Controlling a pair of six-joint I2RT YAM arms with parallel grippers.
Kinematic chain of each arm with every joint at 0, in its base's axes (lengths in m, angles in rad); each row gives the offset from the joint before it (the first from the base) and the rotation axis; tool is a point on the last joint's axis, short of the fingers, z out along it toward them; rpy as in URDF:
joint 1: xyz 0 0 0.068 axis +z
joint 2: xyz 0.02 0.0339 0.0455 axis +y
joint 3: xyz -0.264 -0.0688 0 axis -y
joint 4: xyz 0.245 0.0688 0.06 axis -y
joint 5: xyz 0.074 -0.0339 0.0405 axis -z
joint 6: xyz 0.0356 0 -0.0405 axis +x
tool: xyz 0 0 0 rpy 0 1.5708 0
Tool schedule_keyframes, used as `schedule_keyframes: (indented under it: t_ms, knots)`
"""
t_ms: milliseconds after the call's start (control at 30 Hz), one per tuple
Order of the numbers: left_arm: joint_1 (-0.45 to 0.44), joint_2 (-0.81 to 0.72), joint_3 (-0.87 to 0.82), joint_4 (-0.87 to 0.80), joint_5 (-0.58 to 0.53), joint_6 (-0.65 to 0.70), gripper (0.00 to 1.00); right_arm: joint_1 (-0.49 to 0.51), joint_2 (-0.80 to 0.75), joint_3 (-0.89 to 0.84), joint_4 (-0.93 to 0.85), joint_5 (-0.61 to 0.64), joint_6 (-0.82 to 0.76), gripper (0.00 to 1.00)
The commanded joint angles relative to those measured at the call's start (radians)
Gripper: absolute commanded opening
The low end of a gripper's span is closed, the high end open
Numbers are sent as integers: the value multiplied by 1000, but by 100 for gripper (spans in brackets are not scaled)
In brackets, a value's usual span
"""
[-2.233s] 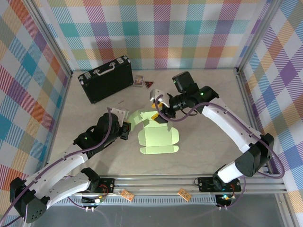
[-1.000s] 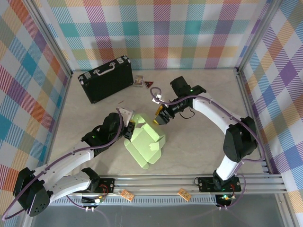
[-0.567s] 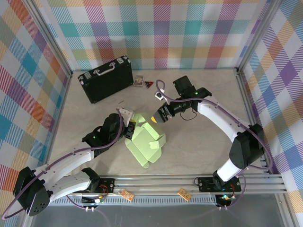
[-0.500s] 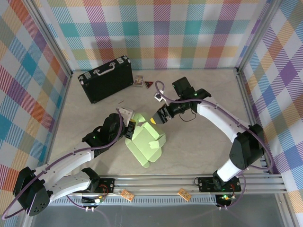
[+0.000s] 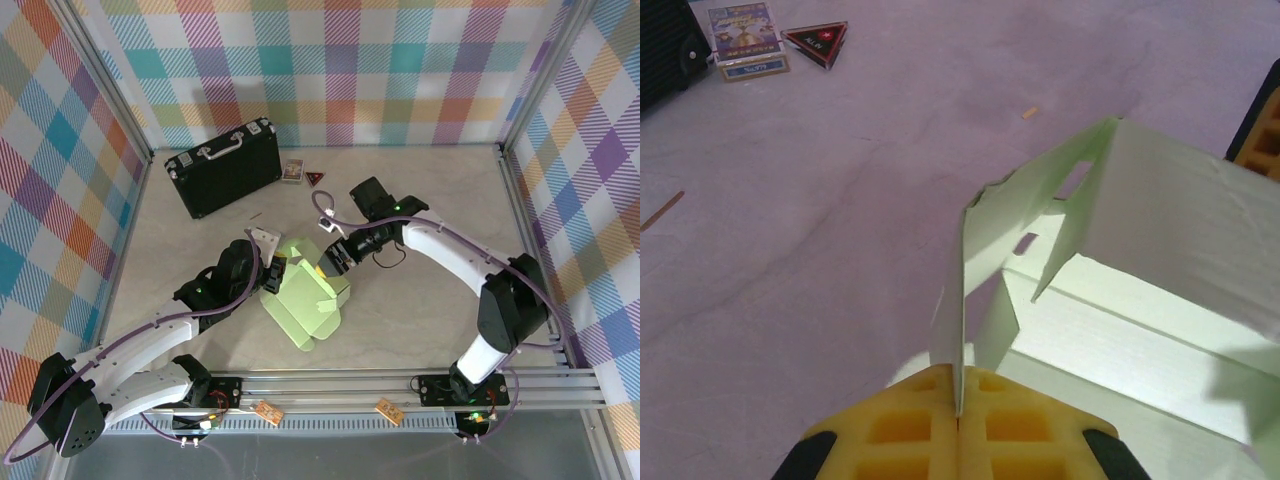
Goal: Fold the paper box
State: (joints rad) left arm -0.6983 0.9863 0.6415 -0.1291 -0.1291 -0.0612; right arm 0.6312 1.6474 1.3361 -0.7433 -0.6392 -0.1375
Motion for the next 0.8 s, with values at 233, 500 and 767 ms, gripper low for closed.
schedule_keyframes:
  t_ms: [233, 500, 767]
  knots:
    - [-9, -48, -63, 50, -5, -61, 0, 15, 29, -6, -19, 121, -56, 60]
    - [-9, -69, -171, 112, -6, -156, 0, 19, 53, 9, -1, 120, -66, 58]
    - [-9, -171, -239, 92, -1, -192, 0, 44, 91, -3, -26, 111, -103, 52]
